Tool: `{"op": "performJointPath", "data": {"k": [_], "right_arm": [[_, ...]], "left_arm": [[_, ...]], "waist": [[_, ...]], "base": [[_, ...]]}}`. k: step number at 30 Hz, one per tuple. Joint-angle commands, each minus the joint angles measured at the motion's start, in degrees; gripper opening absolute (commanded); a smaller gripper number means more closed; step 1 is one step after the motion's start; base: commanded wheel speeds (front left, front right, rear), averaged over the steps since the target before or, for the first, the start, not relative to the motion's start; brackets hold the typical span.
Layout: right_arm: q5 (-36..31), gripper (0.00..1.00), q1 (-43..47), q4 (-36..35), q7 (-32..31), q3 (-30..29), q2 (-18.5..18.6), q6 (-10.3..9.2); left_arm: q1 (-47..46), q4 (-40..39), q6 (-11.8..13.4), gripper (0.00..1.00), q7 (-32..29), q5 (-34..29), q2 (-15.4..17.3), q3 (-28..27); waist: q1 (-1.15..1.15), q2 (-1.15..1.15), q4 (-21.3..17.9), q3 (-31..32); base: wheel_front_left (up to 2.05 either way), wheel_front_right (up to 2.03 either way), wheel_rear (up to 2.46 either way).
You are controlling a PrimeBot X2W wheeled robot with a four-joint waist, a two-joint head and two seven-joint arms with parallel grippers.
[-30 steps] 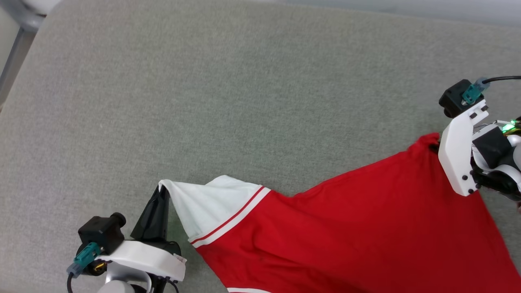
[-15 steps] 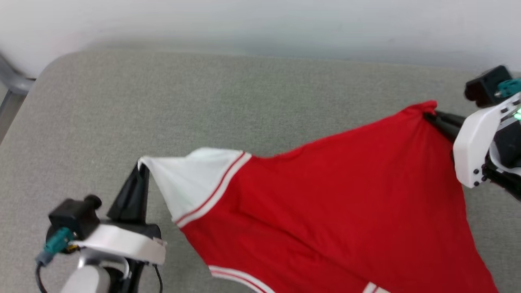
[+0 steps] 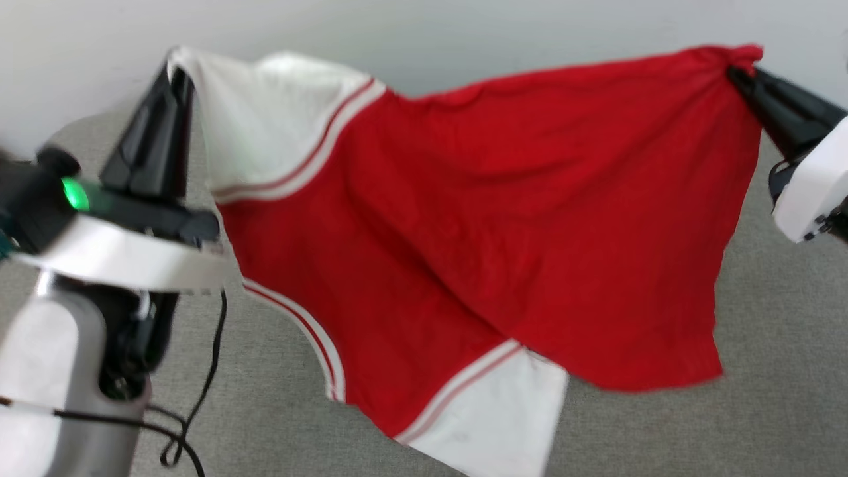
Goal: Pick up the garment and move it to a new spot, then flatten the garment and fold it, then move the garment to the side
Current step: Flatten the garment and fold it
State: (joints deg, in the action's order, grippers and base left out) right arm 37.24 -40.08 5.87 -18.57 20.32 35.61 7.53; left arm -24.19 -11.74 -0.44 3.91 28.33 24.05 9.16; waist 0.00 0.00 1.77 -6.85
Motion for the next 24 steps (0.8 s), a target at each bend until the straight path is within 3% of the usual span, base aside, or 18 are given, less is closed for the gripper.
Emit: {"op": "performJointPath", "data": {"k": [1,12,24], "right_arm": [[-0.4,0.00,0.1,-0.9,-0.2,-1.0,-0.6,-0.08],[-5.0,0.00,-7.0,-7.5,-4.6,-9.6,-4.9,-0.08],[-10.3,0.00,-29.4,-0.8,-6.4,-12.9,-8.0,-0.08]], "left_arm": [[-2.2,-0.4,-0.2,0.00,-0.5,-0.1,0.3,0.1],[-23.1,1.6,-2.6,0.00,-5.7,0.2,0.9,1.4],[-52.5,16.0,-5.7,0.00,-6.7,1.7,0.8,2.5]], "waist": [[0.00,0.00,-0.2,-0.4],[0.00,0.00,-1.3,-6.2],[0.00,0.00,-2.3,-21.0]], "base": [[0.00,0.00,0.00],[0.00,0.00,0.00],[0.00,0.00,0.00]]}}
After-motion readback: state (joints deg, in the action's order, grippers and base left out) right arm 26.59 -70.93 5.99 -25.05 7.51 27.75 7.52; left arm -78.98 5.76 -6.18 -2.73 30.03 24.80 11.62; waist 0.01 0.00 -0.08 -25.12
